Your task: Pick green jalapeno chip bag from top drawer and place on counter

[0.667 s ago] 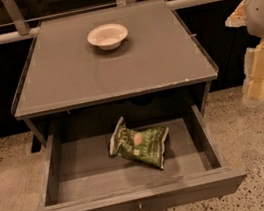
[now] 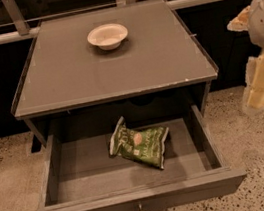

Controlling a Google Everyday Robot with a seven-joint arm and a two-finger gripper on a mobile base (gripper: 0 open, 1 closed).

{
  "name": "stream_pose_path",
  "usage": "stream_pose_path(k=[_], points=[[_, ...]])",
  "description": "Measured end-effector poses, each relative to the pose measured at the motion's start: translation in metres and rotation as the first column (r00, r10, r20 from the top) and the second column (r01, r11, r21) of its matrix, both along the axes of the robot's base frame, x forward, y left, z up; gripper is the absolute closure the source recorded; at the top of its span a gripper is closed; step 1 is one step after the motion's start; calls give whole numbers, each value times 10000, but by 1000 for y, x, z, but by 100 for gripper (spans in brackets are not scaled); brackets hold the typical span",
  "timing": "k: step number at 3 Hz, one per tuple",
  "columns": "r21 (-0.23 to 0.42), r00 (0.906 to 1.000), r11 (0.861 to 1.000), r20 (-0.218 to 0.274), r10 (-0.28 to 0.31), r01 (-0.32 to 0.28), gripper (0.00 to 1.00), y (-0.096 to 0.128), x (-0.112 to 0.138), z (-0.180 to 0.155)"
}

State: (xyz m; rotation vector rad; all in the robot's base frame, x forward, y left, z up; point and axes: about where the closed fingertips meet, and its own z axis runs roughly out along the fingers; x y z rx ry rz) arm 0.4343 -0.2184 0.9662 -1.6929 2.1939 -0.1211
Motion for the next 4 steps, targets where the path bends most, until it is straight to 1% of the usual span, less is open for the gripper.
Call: stream_pose_path(k=[1, 2, 3, 4], points=[[666, 9995, 9977, 299, 96, -116, 0, -5, -27, -47], [1867, 9999, 9823, -28, -110, 114, 0, -9, -46, -131], [2004, 9990, 9787, -104, -441, 453, 0, -15, -54, -169], [2005, 9990, 9787, -100, -441, 452, 0, -15, -54, -169]])
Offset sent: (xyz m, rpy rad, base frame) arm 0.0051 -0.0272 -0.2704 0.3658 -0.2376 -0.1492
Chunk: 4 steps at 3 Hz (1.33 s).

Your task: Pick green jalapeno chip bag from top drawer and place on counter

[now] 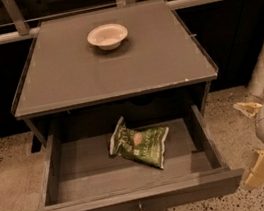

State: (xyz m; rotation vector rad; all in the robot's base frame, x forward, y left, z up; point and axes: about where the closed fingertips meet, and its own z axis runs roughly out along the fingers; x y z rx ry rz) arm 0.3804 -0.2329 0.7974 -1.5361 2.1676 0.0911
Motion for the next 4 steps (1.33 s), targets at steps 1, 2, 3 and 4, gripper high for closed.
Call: stream_pose_path(k=[1, 2, 3, 4], points=[[458, 9988, 9980, 181, -445, 436, 0, 3, 12, -13], [1635, 9838, 9722, 353, -1758, 1679, 0, 19, 31, -47], [2337, 9700, 9472, 517, -2376, 2195, 0, 25, 54, -64], [2404, 9683, 9443, 534, -2439, 2246, 0, 25, 57, -66]])
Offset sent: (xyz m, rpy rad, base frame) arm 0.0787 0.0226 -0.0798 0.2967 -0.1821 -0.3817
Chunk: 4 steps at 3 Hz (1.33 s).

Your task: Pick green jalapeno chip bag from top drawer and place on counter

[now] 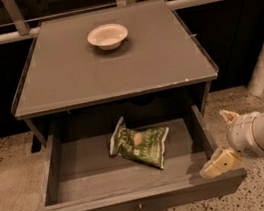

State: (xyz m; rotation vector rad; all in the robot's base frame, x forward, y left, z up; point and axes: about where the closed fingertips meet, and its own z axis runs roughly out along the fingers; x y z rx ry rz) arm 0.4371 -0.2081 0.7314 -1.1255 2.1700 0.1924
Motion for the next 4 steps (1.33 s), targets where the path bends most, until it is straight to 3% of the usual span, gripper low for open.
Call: stream_pose_path(k=[1, 2, 3, 4], points=[[215, 10000, 9998, -3, -47, 47, 0, 8, 3, -12], [612, 9981, 9962, -12, 613, -612, 0, 42, 16, -32], [984, 9883, 9834, 124, 1523, -1527, 0, 83, 32, -47], [1332, 9723, 9632, 456, 2293, -2334, 0, 125, 49, -53]])
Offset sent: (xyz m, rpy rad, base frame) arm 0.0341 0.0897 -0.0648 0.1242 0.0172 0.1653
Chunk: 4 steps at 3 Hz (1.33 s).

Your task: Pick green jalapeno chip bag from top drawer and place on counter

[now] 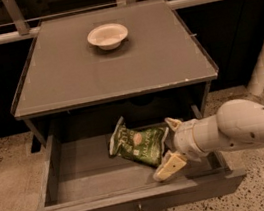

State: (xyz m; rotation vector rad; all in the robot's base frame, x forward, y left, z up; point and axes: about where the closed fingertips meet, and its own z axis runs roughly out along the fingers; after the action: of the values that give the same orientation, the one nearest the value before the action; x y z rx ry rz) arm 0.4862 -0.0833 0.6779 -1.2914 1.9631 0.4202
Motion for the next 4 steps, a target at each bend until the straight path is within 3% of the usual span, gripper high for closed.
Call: stream_pose_path(k=[1, 2, 3, 4], points=[[379, 9973, 9971, 346, 645, -658, 0, 48, 28, -9], [384, 9972, 9970, 345, 657, -670, 0, 49, 29, -10], [274, 9994, 9991, 192, 305, -310, 0, 40, 30, -16], [100, 9991, 9999, 414, 50, -54, 0, 28, 47, -23]])
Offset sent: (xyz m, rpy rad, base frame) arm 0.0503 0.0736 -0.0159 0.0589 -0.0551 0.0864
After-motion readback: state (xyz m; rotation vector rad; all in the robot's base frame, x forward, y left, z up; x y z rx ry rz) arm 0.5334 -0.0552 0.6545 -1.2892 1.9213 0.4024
